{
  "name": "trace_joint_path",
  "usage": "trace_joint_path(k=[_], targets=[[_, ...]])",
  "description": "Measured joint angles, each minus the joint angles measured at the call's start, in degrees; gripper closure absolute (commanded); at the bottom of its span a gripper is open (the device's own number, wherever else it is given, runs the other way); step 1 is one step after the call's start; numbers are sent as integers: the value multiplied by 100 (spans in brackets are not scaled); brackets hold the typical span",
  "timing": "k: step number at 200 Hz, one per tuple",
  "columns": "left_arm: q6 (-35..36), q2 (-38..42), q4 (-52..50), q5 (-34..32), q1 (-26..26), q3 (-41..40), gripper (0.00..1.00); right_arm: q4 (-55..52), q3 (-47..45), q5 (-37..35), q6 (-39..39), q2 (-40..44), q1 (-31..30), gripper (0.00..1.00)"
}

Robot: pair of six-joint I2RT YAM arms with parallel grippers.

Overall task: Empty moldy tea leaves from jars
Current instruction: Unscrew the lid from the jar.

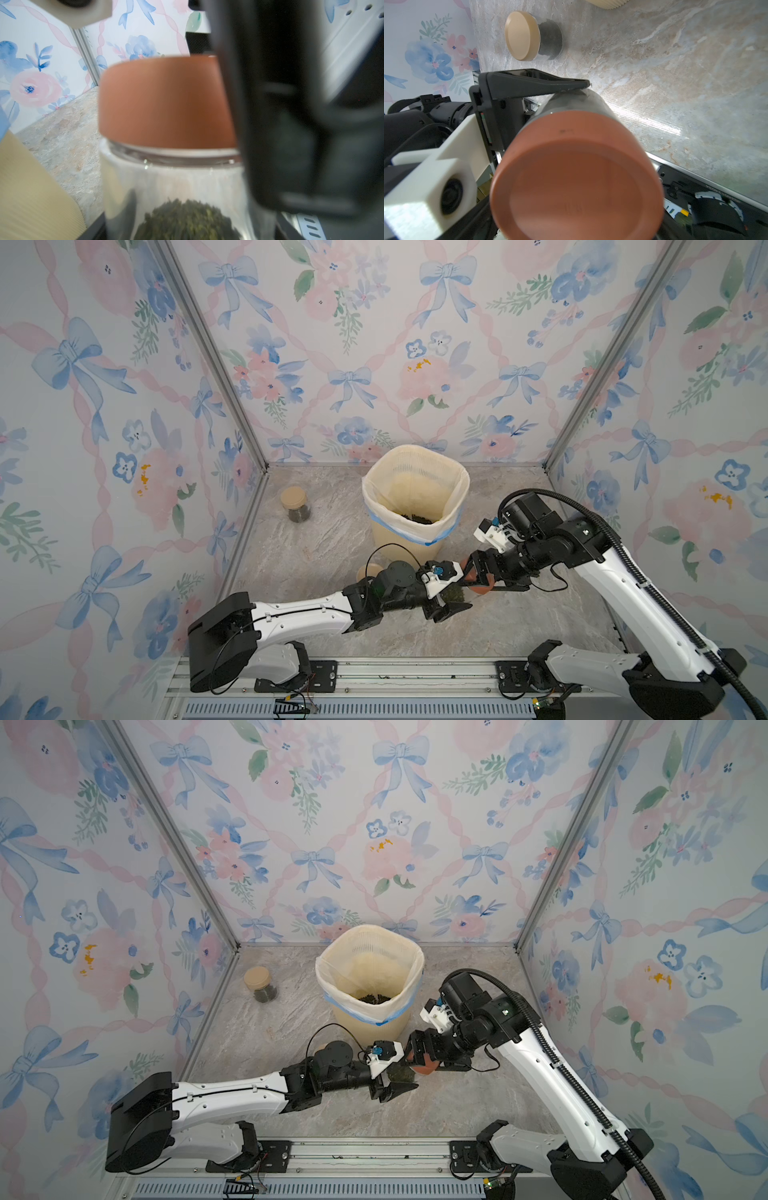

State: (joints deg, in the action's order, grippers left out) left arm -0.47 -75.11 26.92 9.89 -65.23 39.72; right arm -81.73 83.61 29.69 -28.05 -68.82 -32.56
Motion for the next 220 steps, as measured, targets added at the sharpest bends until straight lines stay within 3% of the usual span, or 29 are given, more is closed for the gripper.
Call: trace_joint_path(k=[220], targets=[[50,0,-22,-177,-118,-267,56,-118,9,107,15,-234,435,3]])
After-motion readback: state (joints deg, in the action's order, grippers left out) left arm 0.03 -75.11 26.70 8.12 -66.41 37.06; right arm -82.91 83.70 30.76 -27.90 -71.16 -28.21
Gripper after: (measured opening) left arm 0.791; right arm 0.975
